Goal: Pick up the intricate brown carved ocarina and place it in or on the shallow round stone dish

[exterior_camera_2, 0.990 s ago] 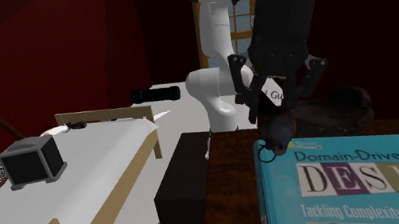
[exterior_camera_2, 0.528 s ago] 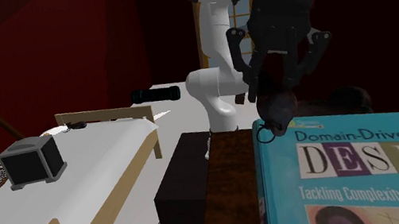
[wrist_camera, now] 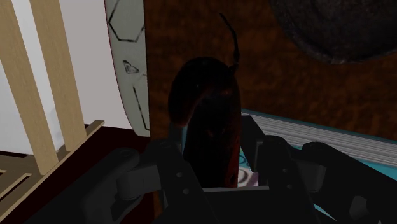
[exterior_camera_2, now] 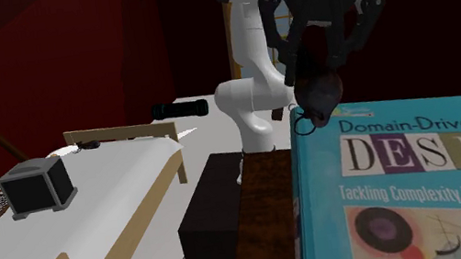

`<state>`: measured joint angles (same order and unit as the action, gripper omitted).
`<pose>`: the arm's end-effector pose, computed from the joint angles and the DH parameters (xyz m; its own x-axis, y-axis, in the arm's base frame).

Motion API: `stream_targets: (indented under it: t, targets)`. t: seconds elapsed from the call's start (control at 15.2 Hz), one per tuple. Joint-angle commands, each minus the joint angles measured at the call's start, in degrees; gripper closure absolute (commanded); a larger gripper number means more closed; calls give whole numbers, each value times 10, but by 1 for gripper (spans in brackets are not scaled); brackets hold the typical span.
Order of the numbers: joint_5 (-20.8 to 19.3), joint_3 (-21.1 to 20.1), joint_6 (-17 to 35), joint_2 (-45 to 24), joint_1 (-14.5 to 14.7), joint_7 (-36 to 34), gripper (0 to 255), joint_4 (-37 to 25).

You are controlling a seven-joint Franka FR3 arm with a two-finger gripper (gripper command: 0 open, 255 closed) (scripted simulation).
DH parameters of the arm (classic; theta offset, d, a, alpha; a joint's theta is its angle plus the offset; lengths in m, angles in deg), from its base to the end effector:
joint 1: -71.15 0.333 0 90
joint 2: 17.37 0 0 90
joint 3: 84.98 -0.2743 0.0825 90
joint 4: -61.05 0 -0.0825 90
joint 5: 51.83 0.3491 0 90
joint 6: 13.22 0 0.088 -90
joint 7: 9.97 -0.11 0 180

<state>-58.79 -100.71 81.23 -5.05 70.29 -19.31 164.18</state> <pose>0.4535 0.1200 0.5893 0.9911 0.1046 0.0827 0.0897 -0.9818 0.1672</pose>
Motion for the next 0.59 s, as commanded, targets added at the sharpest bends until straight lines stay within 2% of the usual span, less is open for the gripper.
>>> stream_targets:
  t: [0.0, 0.4, 0.53]
  targets:
    - [-2, 0, -18, -4, -1, 2, 255, -24]
    - [-6, -3, -66, -20, -1, 6, 255, -88]
    - [-3, -9, -74, -10, 3, -4, 255, -85]
